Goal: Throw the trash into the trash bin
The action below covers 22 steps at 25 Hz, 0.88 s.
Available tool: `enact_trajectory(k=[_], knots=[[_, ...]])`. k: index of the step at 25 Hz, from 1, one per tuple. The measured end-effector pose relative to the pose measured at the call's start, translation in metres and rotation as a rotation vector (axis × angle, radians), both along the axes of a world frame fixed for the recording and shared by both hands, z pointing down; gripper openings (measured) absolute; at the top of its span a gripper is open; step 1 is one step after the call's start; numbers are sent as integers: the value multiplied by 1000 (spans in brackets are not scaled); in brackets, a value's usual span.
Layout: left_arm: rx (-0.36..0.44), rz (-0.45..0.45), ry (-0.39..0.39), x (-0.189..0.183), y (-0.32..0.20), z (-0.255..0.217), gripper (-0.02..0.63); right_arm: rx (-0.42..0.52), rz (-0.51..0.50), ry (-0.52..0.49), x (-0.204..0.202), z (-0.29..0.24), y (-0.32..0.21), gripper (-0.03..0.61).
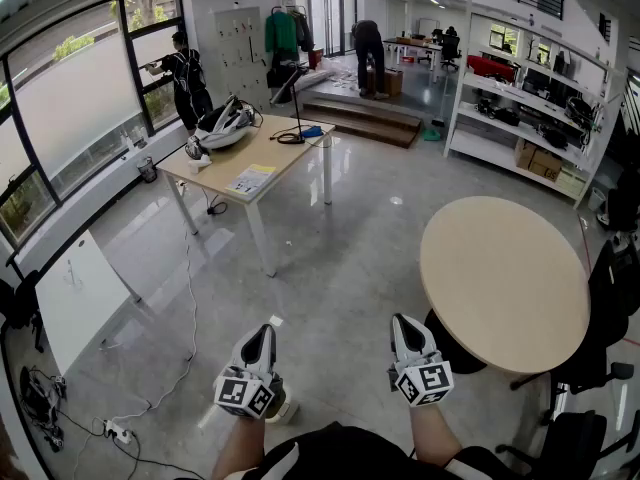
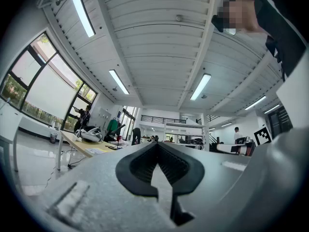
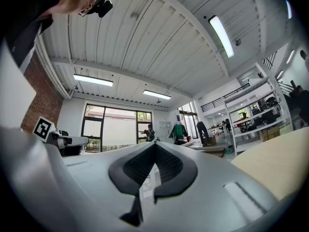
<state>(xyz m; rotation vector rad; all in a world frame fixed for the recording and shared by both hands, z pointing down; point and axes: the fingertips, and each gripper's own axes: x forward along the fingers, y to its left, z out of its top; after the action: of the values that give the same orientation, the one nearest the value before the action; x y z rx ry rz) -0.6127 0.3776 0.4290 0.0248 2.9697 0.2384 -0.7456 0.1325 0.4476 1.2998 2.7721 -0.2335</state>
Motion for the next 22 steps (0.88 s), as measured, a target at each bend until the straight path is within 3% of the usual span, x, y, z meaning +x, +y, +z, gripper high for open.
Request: enact_trajectory(k=[8, 22], knots=[[47, 28, -19, -15, -21, -3, 2, 20, 7, -3, -10, 7, -19, 5], [44, 37, 13, -25, -68, 8, 2, 49, 2, 35, -25, 18, -58, 5]])
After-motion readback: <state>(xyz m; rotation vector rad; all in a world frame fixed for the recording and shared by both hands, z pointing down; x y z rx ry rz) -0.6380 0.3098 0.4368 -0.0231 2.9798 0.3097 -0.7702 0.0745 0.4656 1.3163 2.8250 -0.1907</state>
